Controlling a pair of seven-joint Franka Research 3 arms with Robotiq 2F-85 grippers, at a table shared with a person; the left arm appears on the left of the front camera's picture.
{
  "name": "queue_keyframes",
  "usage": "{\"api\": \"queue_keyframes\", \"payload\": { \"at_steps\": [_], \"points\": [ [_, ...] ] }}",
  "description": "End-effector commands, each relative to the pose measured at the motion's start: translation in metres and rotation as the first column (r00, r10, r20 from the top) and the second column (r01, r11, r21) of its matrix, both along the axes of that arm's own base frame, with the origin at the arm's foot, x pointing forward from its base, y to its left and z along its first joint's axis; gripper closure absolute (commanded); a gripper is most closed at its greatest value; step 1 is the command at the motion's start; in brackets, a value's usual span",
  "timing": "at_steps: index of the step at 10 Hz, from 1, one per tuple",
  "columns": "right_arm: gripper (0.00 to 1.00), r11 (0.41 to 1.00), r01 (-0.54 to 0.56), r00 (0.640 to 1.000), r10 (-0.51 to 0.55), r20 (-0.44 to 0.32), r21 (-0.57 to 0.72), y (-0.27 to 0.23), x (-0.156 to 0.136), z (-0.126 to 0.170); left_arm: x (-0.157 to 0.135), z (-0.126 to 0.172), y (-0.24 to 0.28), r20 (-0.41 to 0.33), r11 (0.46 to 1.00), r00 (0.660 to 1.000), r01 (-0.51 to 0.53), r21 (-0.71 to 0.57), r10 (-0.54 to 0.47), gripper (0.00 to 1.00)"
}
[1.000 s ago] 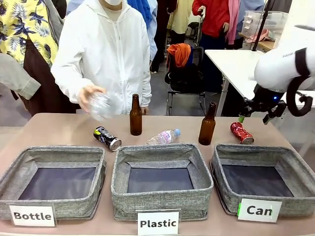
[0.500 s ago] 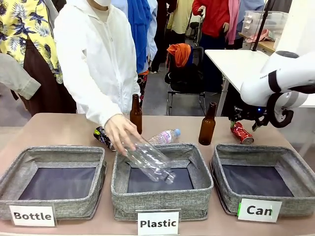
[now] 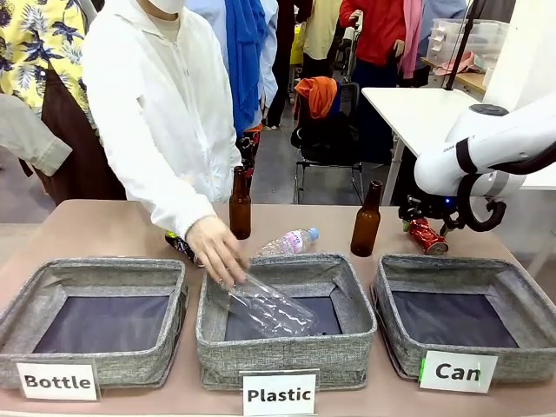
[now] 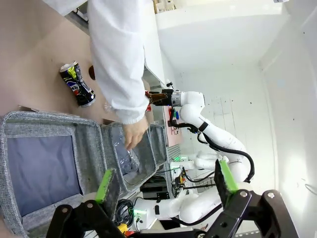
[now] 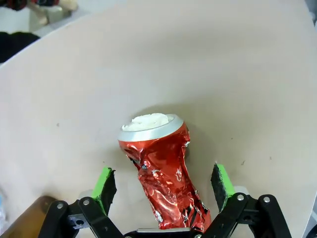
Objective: Sort the can waste into the basket.
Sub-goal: Pick up the can waste from the table and place it in the right Fabric basket.
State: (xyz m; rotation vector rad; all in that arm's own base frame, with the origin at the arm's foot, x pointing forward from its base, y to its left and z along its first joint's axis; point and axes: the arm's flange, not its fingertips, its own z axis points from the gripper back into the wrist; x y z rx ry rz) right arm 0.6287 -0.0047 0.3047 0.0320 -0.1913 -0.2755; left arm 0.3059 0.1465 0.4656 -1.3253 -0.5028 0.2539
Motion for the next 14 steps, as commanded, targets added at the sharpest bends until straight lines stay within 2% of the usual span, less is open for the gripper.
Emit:
{"api": "queue_keyframes", "payload": {
  "at_steps": [1,3,4,5,6,8,9,11,14],
  "points": [
    [0.00,0.998,0.034,0.999,-0.034,-0.007,-0.055,0.007,0.007,0.002,-0.002,0.001,0.000,0.018,1.000,1.000,0.011,0.007,-0.011,0.00],
    [0.00,0.998,0.032,0.999,-0.033,-0.016,-0.054,0.007,0.008,0.002,-0.002,0.001,0.000,0.018,1.000,1.000,0.011,0.007,-0.011,0.00],
    [0.57,0.999,0.018,0.999,-0.020,-0.040,-0.049,0.008,0.007,0.002,-0.002,0.001,0.000,0.018,1.000,1.000,0.011,0.007,-0.011,0.00],
    [0.58,0.998,0.021,0.999,-0.023,-0.047,-0.051,0.008,0.007,0.001,-0.002,0.001,0.000,0.018,1.000,1.000,0.011,0.007,-0.011,0.00],
    [1.00,0.998,0.022,0.998,-0.025,-0.053,-0.057,0.009,0.007,0.001,-0.002,0.001,0.000,0.018,1.000,1.000,0.011,0.007,-0.011,0.00],
    [1.00,0.998,0.017,0.998,-0.021,-0.060,-0.055,0.010,0.007,0.000,-0.002,0.001,0.000,0.018,1.000,1.000,0.011,0.007,-0.011,0.00],
    [0.84,0.999,0.013,0.998,-0.016,-0.062,-0.053,0.010,0.007,0.000,-0.002,0.001,0.000,0.018,1.000,1.000,0.011,0.007,-0.011,0.00],
    [1.00,0.999,0.008,0.998,-0.011,-0.063,-0.054,0.010,0.007,0.001,-0.002,0.001,0.000,0.018,1.000,1.000,0.011,0.007,-0.011,0.00],
    [1.00,0.998,0.009,0.999,-0.011,-0.041,-0.058,0.007,0.002,0.013,-0.002,0.001,0.000,0.018,1.000,1.000,0.011,0.007,-0.011,0.00]
  ]
}}
